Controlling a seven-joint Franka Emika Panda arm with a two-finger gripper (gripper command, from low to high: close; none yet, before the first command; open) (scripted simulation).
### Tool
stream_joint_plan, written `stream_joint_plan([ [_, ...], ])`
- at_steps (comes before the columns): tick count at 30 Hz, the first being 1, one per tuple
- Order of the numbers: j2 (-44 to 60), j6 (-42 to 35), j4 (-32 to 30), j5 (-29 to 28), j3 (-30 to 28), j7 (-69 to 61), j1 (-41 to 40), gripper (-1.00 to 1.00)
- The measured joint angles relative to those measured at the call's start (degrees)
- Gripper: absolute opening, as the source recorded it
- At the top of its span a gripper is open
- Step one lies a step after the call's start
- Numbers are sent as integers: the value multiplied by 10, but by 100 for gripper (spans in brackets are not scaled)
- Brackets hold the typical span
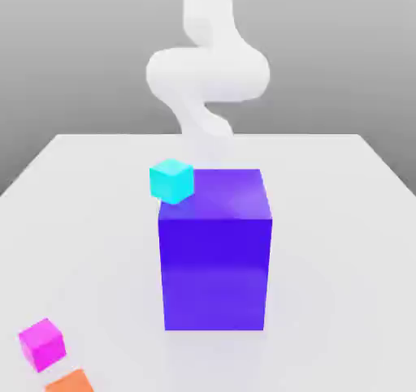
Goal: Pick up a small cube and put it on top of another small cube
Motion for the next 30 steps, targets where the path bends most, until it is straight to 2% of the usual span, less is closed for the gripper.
stream_joint_plan([
  [16, 335, 122, -31, -4, -70, 67, -95, 0],
  [26, 546, 197, -50, 60, -93, 62, -168, 0],
  [30, 630, 248, -41, 91, -77, 45, -193, 0],
])
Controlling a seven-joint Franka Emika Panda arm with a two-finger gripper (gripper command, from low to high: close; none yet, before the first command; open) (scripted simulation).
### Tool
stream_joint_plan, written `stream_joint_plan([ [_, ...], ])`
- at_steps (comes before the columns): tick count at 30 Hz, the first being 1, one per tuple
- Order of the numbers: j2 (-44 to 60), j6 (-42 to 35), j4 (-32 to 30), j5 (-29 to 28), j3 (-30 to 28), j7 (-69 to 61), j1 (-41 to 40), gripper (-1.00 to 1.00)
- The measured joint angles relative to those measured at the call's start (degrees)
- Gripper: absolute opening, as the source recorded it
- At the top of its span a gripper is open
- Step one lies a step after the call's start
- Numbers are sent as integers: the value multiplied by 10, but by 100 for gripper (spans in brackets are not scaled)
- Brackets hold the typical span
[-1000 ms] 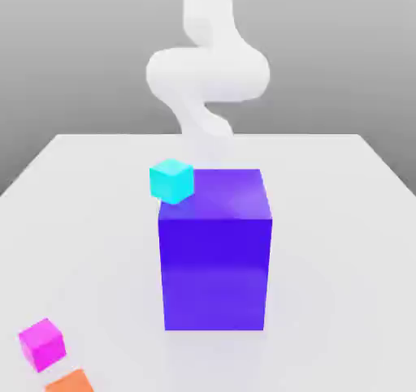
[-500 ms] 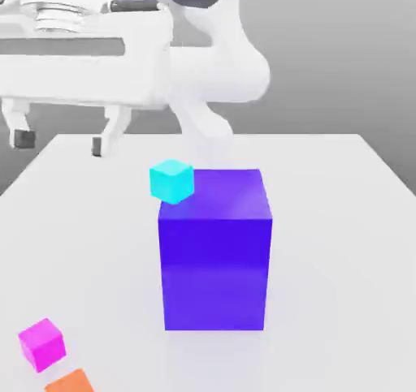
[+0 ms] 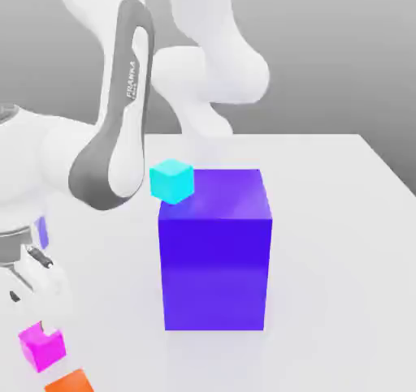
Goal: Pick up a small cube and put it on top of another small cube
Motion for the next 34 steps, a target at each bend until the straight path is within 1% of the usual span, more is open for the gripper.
stream_joint_plan([
  [1, 21, 16, 4, 7, 6, -5, -6, 0],
  [2, 40, 30, 8, 12, 13, -9, -11, -100],
  [9, 43, 33, 9, 12, 15, -9, -13, -100],
  [14, -39, -35, -5, -16, -10, 16, 5, -100],
  [17, -27, -76, 47, -14, -20, 50, 10, -100],
  [26, 42, -195, 232, 4, -46, 164, 19, -100],
  [28, 68, -197, 259, 13, -47, 176, 19, -100],
  [30, 106, -170, 268, 25, -41, 173, 14, -100],
  [31, 119, -159, 270, 29, -38, 171, 12, 100],
  [34, 119, -159, 270, 29, -38, 171, 12, 100],
])
